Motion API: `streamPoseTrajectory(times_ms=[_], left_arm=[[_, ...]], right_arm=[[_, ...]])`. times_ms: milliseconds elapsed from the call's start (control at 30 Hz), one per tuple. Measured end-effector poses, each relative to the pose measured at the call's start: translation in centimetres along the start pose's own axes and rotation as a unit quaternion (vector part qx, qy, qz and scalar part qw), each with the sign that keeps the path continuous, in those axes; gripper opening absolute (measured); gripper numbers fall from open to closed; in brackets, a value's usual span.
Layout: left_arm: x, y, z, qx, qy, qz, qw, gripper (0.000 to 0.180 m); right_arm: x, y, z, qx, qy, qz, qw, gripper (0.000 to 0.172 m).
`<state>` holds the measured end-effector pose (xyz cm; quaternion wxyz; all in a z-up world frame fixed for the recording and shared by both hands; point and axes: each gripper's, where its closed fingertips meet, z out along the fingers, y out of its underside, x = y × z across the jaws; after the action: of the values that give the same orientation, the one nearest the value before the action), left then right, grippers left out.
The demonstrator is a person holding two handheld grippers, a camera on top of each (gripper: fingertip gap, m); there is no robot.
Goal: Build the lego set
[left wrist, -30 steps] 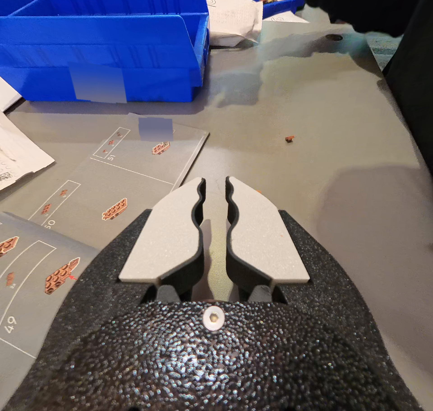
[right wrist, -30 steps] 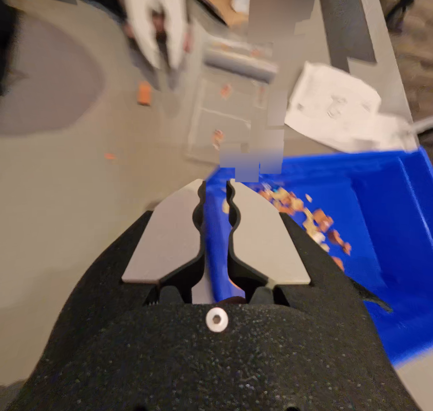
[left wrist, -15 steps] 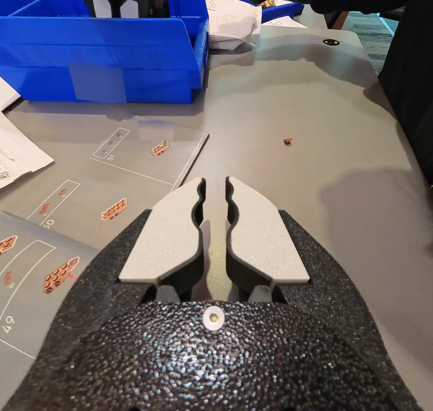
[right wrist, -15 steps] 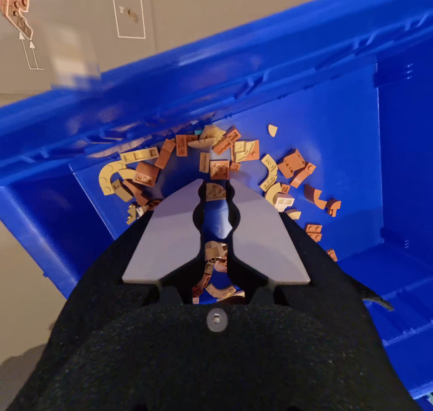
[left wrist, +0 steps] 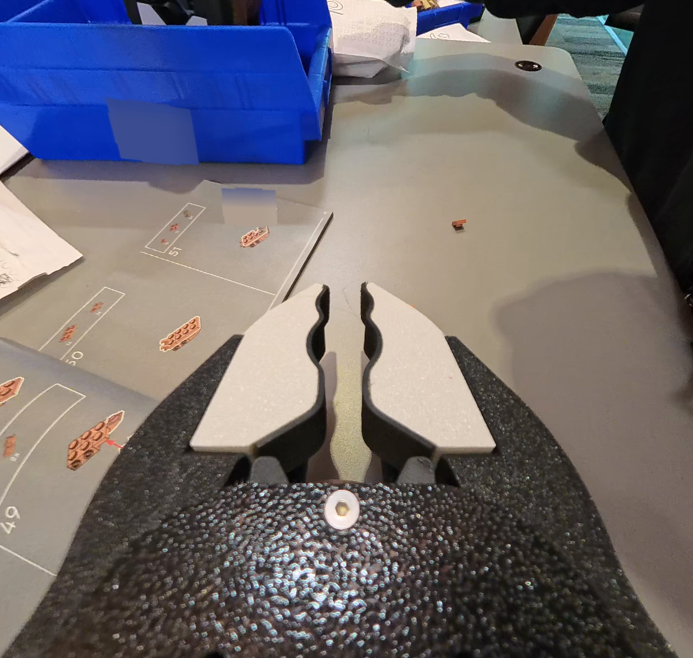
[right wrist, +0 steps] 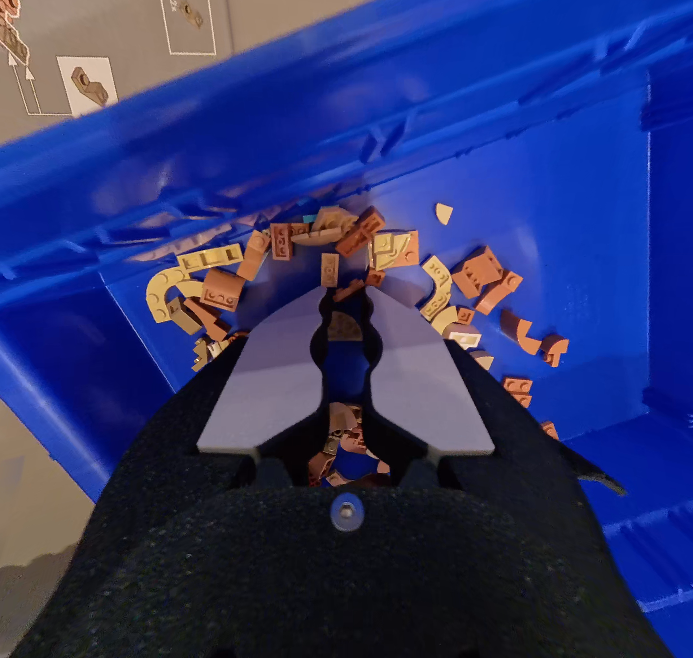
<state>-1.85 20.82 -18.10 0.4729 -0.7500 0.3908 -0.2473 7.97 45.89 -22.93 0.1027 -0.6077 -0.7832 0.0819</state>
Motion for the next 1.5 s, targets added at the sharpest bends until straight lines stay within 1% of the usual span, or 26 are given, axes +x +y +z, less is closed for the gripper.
streamPoseTrajectory(times_ms=[100,133,267,367,467,567,667,767,833,933,1067,1133,1267,1400,1500], left_arm=[[0.0,0.0,0.0,0.000,0.000,0.001,1.000,0.015],[0.0,0.0,0.0,0.000,0.000,0.001,1.000,0.015],[0.0,0.0,0.0,0.000,-0.001,0.001,1.000,0.015],[0.0,0.0,0.0,0.000,-0.001,0.003,1.000,0.015],[0.1,0.0,-0.1,0.001,0.000,0.002,1.000,0.015],[0.0,0.1,-0.3,0.001,-0.001,0.000,1.000,0.015],[-0.2,0.1,-0.5,0.003,-0.004,-0.002,1.000,0.015],[-0.2,0.2,-0.4,0.000,-0.004,-0.003,1.000,0.015],[-0.2,0.3,-0.3,-0.006,-0.005,-0.001,1.000,0.015],[-0.2,0.4,-0.2,-0.010,-0.010,0.001,1.000,0.015],[-0.4,0.4,-0.2,-0.009,-0.017,0.001,1.000,0.015],[-0.5,0.3,-0.2,-0.007,-0.020,0.001,1.000,0.015],[-0.5,0.3,-0.3,-0.006,-0.019,0.001,1.000,0.015],[-0.4,0.4,-0.2,-0.009,-0.014,-0.003,1.000,0.015],[-0.4,0.4,-0.2,-0.009,-0.012,-0.003,1.000,0.015]], right_arm=[[0.1,-0.1,0.0,0.001,0.008,-0.004,1.000,0.012],[0.1,-0.1,-0.1,0.002,0.010,-0.004,1.000,0.007],[0.0,-0.4,-0.9,0.019,0.021,-0.004,1.000,0.006],[-0.4,-0.4,-2.1,0.033,0.032,-0.001,0.999,0.006],[-1.4,-0.3,-4.5,0.062,0.050,0.007,0.997,0.006],[-3.6,0.3,-7.7,0.113,0.066,0.023,0.991,0.006],[-7.0,1.0,-10.8,0.172,0.072,0.036,0.982,0.006],[-11.9,0.9,-12.0,0.226,0.045,0.026,0.973,0.005],[-15.4,0.2,-11.3,0.247,0.013,0.012,0.969,0.005],[-20.2,-1.2,-8.4,0.258,-0.036,-0.022,0.965,0.006],[-24.5,-3.0,-4.7,0.277,-0.091,-0.070,0.954,0.006],[-25.2,-3.6,-3.6,0.283,-0.109,-0.068,0.950,0.006],[-25.3,-3.3,-2.2,0.270,-0.108,-0.065,0.954,0.006],[-24.7,-2.9,-1.5,0.268,-0.104,-0.044,0.957,0.006],[-24.7,-2.9,-1.8,0.278,-0.108,-0.041,0.954,0.006]])
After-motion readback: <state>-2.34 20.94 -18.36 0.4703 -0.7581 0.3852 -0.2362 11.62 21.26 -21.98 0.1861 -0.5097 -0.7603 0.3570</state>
